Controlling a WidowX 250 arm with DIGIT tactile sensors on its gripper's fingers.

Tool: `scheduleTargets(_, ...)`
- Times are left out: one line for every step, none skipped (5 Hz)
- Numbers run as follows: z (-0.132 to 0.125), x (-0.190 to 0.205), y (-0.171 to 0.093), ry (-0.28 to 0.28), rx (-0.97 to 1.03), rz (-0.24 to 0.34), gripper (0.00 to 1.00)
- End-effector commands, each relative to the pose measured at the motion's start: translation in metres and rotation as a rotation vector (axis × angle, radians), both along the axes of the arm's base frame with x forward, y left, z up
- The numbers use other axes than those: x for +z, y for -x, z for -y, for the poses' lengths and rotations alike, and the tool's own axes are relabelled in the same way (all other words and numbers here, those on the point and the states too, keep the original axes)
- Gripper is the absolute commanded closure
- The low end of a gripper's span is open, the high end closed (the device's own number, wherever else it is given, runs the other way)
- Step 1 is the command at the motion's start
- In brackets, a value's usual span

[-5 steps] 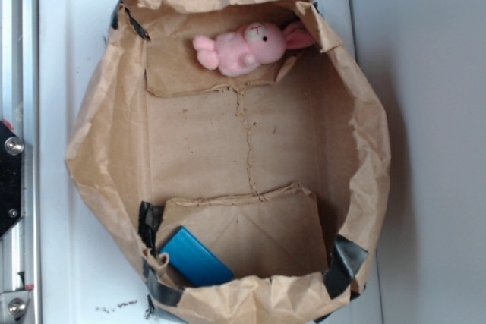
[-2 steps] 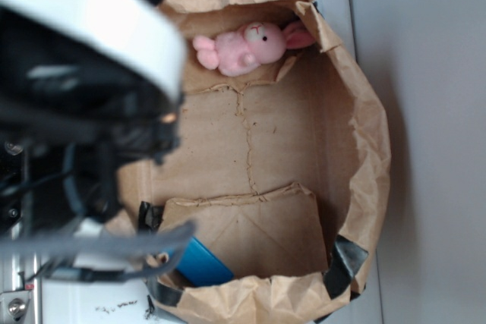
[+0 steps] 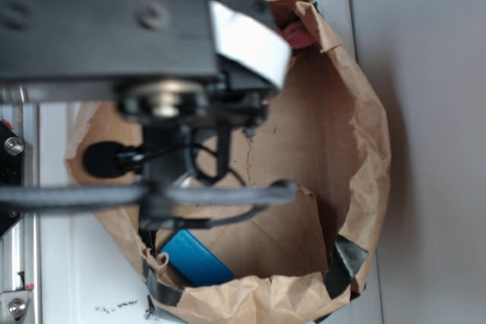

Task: Grab the pink bunny.

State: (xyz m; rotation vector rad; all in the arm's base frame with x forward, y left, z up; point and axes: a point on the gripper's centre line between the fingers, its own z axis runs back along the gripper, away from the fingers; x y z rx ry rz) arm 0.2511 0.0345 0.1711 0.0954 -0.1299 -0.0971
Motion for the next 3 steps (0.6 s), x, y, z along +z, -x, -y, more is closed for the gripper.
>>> scheduleTargets(-0.011, -0.031, -0.016, -0.023, 0.117, 0.045, 0.00)
scheduleTargets(-0.007, -0.041, -0.029, 0.034, 0.112, 0.067, 0.00)
scheduleTargets(-0.009, -0.043, -0.040, 0.032, 0.111, 0.081, 0.00)
